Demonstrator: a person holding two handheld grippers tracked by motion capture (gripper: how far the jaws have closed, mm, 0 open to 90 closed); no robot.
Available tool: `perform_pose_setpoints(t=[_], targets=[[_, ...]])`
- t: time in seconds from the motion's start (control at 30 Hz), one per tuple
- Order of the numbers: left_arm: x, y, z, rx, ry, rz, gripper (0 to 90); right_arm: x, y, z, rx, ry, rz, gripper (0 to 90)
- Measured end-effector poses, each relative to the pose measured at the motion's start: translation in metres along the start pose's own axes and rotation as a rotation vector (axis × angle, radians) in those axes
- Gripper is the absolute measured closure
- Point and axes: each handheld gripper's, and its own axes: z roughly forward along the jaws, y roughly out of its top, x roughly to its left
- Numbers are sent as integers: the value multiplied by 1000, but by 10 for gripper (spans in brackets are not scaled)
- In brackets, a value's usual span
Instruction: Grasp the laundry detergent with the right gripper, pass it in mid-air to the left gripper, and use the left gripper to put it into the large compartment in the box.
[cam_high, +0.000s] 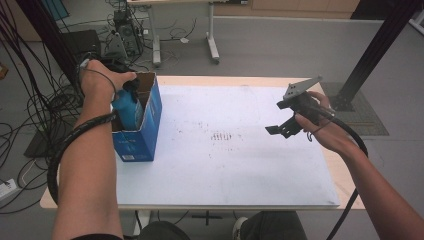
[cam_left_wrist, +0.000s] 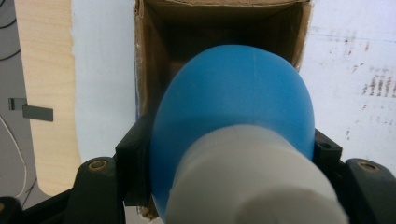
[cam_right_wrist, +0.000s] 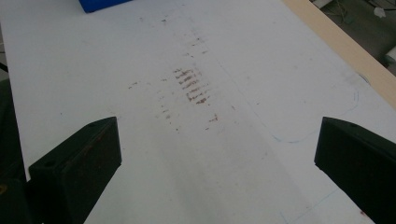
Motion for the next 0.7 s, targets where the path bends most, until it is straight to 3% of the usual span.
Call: perform_pose_setpoints(t=[0.7], targets=[[0, 1, 41, 14, 5, 21, 359, 1, -1, 11, 17, 17, 9, 4]])
